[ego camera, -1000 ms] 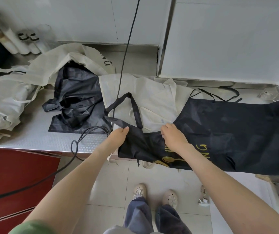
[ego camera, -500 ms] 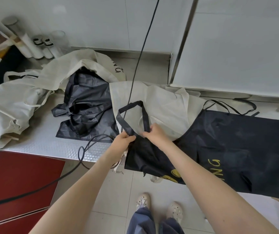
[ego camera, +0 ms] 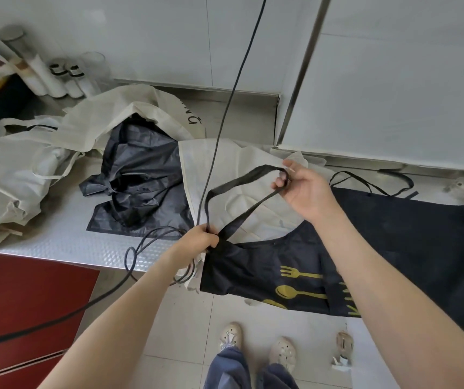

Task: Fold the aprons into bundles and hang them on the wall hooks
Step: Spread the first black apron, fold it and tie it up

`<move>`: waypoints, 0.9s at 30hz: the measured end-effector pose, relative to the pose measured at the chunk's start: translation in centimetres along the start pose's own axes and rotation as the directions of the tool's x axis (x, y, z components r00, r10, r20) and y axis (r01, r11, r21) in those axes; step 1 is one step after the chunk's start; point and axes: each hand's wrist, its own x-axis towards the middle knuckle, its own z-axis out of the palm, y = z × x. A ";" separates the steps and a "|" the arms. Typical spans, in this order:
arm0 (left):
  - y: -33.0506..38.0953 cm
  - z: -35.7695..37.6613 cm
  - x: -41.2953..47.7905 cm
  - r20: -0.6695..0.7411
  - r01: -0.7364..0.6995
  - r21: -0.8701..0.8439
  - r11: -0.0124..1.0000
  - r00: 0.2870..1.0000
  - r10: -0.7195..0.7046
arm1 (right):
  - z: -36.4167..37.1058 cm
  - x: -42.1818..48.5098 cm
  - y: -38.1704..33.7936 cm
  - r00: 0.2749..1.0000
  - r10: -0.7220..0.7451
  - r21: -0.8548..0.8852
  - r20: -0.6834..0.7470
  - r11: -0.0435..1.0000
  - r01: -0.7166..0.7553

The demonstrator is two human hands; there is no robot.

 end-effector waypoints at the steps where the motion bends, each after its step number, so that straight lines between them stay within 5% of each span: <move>1: 0.2 0.1 -0.2 0.002 -0.024 0.016 1.000 1.000 0.024 | -0.2 -0.3 -0.7 1.000 0.005 -0.039 0.010 0.999 -0.005; 6: 0.9 0.4 -0.2 0.023 -0.078 0.106 0.991 0.997 0.076 | -1.6 -1.6 -3.1 0.996 -0.074 -0.184 0.050 0.980 0.082; 9: 0.9 0.6 -0.1 0.051 -0.066 0.115 0.991 0.997 0.061 | -3.4 -1.8 -3.9 0.981 -0.184 -0.363 -0.057 0.919 0.151; 11: 1.2 1.0 -0.6 0.077 -0.050 0.140 0.989 0.996 0.040 | -4.8 -1.9 -3.9 0.976 -0.143 -0.675 -0.165 0.738 -0.006; 14: 1.0 1.5 -0.6 0.091 -0.036 0.195 0.980 0.996 0.018 | -6.4 -2.1 -2.3 0.956 -0.061 -0.955 -0.287 0.097 -0.281; 16: 0.9 1.8 -0.4 0.094 -0.038 0.229 0.973 0.995 0.017 | -6.4 -2.2 -0.5 0.980 -0.026 -0.919 -0.195 -0.344 -0.192; 17: 0.8 1.9 -0.3 0.093 -0.041 0.255 0.966 0.996 0.018 | -5.9 -2.3 0.5 0.993 0.011 -0.883 -0.114 -0.460 -0.096; 22: 0.4 2.1 0.2 0.055 -0.062 0.434 0.899 0.998 0.042 | -5.6 -2.2 5.9 0.969 0.245 -0.745 0.045 -0.638 0.195; 27: -0.3 1.7 0.7 0.057 -0.070 0.505 0.860 0.997 0.048 | -5.5 -1.4 6.7 0.979 0.149 -0.695 0.140 -0.689 0.204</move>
